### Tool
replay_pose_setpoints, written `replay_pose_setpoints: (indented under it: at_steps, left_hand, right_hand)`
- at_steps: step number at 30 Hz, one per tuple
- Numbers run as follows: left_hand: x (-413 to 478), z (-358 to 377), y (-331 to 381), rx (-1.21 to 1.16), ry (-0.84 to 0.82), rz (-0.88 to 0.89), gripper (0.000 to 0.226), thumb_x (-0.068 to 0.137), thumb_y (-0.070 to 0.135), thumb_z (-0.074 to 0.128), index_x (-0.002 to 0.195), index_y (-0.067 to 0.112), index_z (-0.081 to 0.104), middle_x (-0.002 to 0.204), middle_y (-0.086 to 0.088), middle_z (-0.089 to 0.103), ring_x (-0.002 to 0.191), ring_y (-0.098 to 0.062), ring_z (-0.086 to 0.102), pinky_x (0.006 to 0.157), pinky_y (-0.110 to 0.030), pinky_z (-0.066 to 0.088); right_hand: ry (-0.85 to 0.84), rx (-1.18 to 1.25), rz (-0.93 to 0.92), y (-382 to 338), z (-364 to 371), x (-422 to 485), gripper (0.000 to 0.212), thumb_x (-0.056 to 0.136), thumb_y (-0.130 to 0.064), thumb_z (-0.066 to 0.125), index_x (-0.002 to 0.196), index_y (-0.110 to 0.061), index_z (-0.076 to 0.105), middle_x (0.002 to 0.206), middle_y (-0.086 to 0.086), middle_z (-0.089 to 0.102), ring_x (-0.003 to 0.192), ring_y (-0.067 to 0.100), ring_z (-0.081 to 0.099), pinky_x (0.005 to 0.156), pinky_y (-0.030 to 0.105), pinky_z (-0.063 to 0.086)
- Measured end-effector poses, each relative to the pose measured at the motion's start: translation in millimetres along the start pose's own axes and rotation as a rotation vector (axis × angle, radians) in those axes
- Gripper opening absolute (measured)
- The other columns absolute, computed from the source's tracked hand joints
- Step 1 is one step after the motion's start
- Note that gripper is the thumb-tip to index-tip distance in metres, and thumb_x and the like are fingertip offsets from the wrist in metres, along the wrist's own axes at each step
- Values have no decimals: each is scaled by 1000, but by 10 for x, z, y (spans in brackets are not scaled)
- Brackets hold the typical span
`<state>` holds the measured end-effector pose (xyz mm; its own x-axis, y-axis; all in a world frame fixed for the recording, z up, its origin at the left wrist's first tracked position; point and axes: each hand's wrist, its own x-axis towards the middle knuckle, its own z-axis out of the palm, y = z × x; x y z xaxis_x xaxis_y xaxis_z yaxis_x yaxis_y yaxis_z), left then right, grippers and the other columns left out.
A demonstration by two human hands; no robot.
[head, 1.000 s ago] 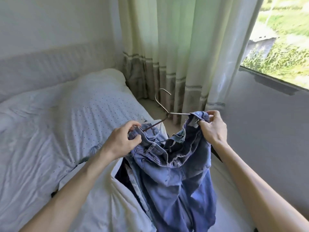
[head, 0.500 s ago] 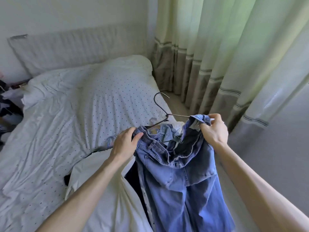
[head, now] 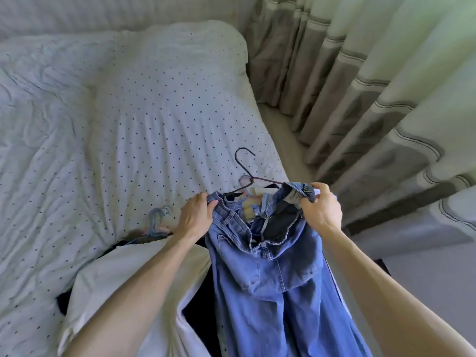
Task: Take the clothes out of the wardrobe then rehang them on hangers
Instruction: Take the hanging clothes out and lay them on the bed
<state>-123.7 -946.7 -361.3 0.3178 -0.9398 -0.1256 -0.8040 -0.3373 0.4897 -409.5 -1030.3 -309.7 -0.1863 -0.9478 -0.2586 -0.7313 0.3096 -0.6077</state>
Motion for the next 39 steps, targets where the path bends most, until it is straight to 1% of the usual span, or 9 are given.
replay_pose_setpoints:
  at_steps: [7,10,12,14,22,29,33,35,39]
  left_hand:
    - [704,1035,-428,169,-114,-98,37,107,34,36,112,2,54,109,-17,62,99,-35,59,84,-40,43]
    - [914,1438,-568,235,-198,-161,38,107,36,36,114,3,54,113,-16,63,104,-35,59,86,-41,43]
    - [1016,1675,-640,239,-241,-193,38,107,36,37,115,3,53,115,-18,63,105,-37,59,85,-42,44]
    - [1099,1853,-685,222,-260,-209,38,107,36,38,115,4,55,116,-18,64,106,-38,59,83,-42,43]
    - [1118,1896,-771,107,-279,-195,37,105,35,41,115,3,56,114,-22,63,103,-41,58,80,-44,45]
    - [745,1393,-393,80,-323,-211,53,100,29,49,148,8,36,145,-20,46,131,-39,45,105,-47,41]
    - [129,1130,-74,121,-379,-50,59,99,28,50,152,12,31,148,-16,46,131,-36,47,102,-46,42]
    - [-231,1025,102,159,-425,28,61,97,29,52,153,14,31,147,-14,48,131,-34,49,102,-44,43]
    - [-967,900,492,180,-569,173,61,98,31,51,153,15,32,151,-8,44,137,-29,44,107,-40,40]
  right_hand:
    - [-65,53,26,314,825,621,41,89,-26,60,128,-27,50,108,-6,59,99,24,60,84,32,42]
    - [-187,-121,-44,638,1121,635,52,89,-28,62,138,-23,47,128,-1,57,117,24,53,101,34,37]
    - [-273,-373,-133,983,1321,477,66,90,-32,64,149,-20,38,158,6,32,143,25,29,116,38,19]
    - [-282,-500,-167,1287,1468,255,72,95,-40,58,157,-28,24,167,0,4,153,28,6,120,51,11]
    - [-407,-680,-173,1577,1494,1,80,95,-42,54,160,-23,12,166,5,-16,152,39,2,121,55,14]
    - [-492,-602,-111,1356,1018,-350,57,101,-33,43,155,-16,32,166,8,13,153,25,12,124,37,15]
    - [-442,-429,-104,1323,611,-893,31,95,-19,49,123,-11,61,122,4,63,127,27,51,96,35,45]
    - [-442,-428,-60,1365,374,-1234,28,96,-23,48,118,-13,63,116,2,65,122,25,52,89,33,47]
    - [-380,-387,-34,1584,-95,-1955,40,100,-29,45,139,-23,54,143,-4,56,144,20,35,111,27,33]
